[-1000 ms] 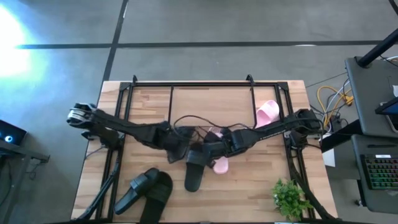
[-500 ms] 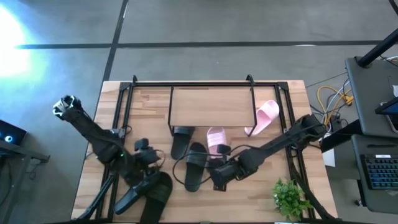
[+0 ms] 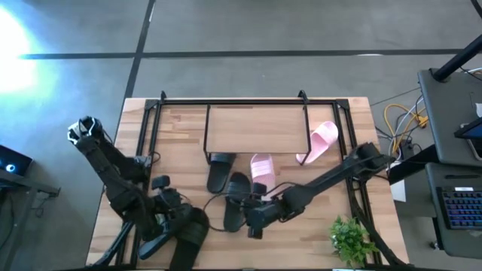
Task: Pick and place slides into the shelf
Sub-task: Put the black slides under the shelf
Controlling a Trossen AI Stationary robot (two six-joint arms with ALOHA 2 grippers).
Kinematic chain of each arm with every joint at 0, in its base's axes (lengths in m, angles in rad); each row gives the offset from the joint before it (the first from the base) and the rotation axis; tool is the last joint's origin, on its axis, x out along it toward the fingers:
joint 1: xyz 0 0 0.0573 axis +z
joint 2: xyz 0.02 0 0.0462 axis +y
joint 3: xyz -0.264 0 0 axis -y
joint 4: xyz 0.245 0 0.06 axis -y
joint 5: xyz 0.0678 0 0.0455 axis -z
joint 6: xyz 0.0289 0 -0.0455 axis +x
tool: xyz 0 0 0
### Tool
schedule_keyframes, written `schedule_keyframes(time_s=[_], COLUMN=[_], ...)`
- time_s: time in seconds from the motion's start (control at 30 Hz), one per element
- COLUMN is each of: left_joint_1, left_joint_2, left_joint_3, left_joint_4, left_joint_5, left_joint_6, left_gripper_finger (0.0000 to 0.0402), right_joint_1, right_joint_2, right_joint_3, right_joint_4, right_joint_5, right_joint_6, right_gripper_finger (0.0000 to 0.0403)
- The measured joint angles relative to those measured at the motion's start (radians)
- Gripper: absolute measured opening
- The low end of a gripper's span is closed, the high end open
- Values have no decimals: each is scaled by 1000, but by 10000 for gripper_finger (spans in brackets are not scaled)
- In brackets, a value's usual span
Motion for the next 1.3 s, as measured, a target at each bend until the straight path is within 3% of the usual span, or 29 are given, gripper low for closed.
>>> schedule_keyframes(time_s=[0.1,0.23,0.3,0.4,0.57,0.93,1.3], left_joint_1=[-44,-86,-98,-114,-133,-150,-152], left_joint_2=[-1,-1,-1,-1,2,0,0], left_joint_3=[0,-3,-10,-16,-19,-69,-70], left_joint_4=[-24,-27,-28,-65,-115,-124,-122], left_joint_5=[5,8,8,8,11,28,54], left_joint_6=[-25,-47,-47,-49,-50,-121,-126], left_gripper_finger=[141,141,141,141,141,141,141], right_joint_1=[0,0,-1,-7,-18,-38,-77], right_joint_2=[62,95,95,95,96,179,210], right_joint_3=[26,70,87,95,95,102,147], right_joint_4=[-15,-126,-161,-161,-161,-154,-201], right_joint_5=[64,294,359,349,218,217,421], right_joint_6=[-31,16,15,-11,-9,-48,-66], right_gripper_finger=[200,199,199,199,199,199,199])
